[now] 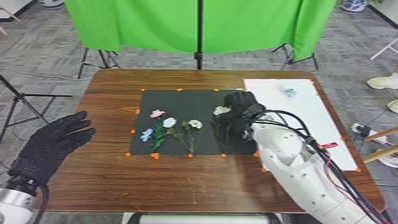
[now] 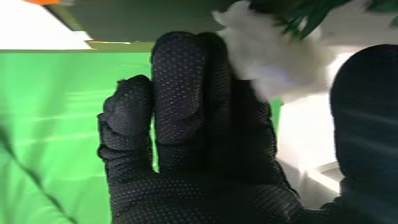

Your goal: Arrange flowers

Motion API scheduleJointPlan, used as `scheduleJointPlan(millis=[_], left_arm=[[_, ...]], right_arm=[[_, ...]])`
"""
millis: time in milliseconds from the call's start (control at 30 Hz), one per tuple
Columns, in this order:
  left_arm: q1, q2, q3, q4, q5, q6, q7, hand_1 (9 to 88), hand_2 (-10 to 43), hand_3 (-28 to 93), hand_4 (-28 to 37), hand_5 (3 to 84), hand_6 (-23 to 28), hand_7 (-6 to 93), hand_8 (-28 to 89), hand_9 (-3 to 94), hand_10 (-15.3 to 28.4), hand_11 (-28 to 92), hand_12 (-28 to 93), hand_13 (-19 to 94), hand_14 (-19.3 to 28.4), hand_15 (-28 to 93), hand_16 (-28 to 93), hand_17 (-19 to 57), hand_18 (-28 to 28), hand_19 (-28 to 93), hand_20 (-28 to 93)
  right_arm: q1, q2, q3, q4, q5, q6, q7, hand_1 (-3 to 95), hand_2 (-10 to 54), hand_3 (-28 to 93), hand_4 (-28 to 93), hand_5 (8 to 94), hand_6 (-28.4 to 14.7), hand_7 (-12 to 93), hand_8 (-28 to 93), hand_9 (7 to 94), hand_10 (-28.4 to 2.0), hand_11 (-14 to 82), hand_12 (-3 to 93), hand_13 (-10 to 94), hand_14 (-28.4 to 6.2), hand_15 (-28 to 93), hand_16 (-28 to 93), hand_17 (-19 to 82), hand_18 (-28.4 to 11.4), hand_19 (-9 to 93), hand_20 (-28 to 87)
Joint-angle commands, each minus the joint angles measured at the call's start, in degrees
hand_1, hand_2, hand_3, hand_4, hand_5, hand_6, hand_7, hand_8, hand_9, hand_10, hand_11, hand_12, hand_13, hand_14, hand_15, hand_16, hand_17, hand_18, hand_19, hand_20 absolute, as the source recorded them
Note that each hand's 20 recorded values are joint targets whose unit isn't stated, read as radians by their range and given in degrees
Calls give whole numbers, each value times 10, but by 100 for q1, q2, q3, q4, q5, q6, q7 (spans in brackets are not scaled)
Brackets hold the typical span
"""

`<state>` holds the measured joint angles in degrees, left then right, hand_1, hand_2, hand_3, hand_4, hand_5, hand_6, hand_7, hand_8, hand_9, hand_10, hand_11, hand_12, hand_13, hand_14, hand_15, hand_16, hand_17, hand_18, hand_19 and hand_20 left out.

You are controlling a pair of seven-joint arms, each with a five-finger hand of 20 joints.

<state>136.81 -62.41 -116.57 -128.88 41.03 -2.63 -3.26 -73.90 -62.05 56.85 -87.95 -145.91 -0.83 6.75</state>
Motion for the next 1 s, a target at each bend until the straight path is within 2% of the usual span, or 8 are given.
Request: scheduleJointPlan(millis=[33, 167, 333, 433, 600, 700, 800, 1000], left_arm=[[132, -35, 12, 1, -16, 60, 85, 291, 55, 698, -250, 409, 44, 208, -111, 359, 118, 277, 153, 286, 155, 418, -41, -57, 224, 530, 3], [156, -44, 13, -12, -7, 149, 154, 291, 55, 699, -252, 411, 46, 207, -111, 360, 119, 278, 153, 286, 155, 418, -41, -57, 224, 530, 3], [87, -49, 10, -2, 12, 99, 93, 291, 57, 698, -253, 418, 50, 203, -110, 367, 122, 278, 153, 293, 159, 425, -41, -55, 226, 531, 4], [84, -39, 30, -1, -1, 108, 103, 291, 57, 698, -251, 419, 50, 201, -108, 368, 122, 277, 153, 293, 159, 425, -42, -55, 226, 532, 3], [58, -30, 60, 5, 3, 108, 117, 290, 56, 700, -251, 419, 51, 200, -107, 368, 122, 277, 154, 294, 160, 425, -42, -55, 227, 532, 3], [105, -18, 62, 20, -4, 101, 207, 290, 57, 700, -252, 420, 51, 199, -107, 368, 122, 277, 154, 294, 160, 425, -43, -55, 227, 533, 2], [137, -47, 81, 7, -16, 116, 196, 286, 52, 698, -252, 419, 51, 199, -106, 368, 123, 276, 154, 294, 160, 426, -43, -55, 226, 533, 1], [157, -6, 55, 2, -34, 148, 247, 285, 51, 697, -253, 419, 52, 197, -105, 368, 123, 275, 154, 293, 160, 426, -42, -55, 227, 533, 1]], right_arm=[[54, 402, 554, -20, 852, 320, 441, 94, 14, 720, -283, 402, -56, 376, -220, 467, -131, 426, 231, 560, -94, 654, 164, 293, -195, 835, 410], [211, 680, 727, 240, 1038, 719, 598, 0, 123, 757, -282, 263, -78, 292, -190, 291, -147, 346, 214, 316, -121, 580, 100, 169, -208, 699, 352], [436, 794, 903, 737, 630, 589, 763, 88, 56, 821, -281, 214, -68, 227, -150, 169, -122, 156, 249, 124, -112, 327, 156, 41, -196, 553, 214], [686, 700, 927, 1035, 546, -31, 828, 149, 8, 835, -281, 188, -64, 197, -132, 136, -101, 104, 265, 88, -107, 158, 247, 0, -199, 508, 139], [823, 569, 1128, 1316, 210, -769, 722, 216, -28, 852, -281, 158, -68, 176, -117, 124, -92, 78, 271, 125, -77, 29, 321, -12, -199, 488, 112], [963, 374, 1155, 1544, 131, -1049, 797, 237, -67, 854, -282, 145, -71, 171, -118, 122, -93, 78, 270, 156, -73, 36, 337, 7, -191, 493, 117], [1068, 179, 1146, 1765, 79, -1308, 956, 231, -84, 852, -283, 134, -81, 141, -100, 119, -113, 89, 261, 212, -88, 250, 220, 50, -186, 533, 169], [1106, 231, 994, 1831, 69, -1135, 1110, 232, -94, 852, -283, 172, -72, 180, -128, 191, -112, 163, 221, 363, -78, 399, 122, 113, -187, 596, 206]])
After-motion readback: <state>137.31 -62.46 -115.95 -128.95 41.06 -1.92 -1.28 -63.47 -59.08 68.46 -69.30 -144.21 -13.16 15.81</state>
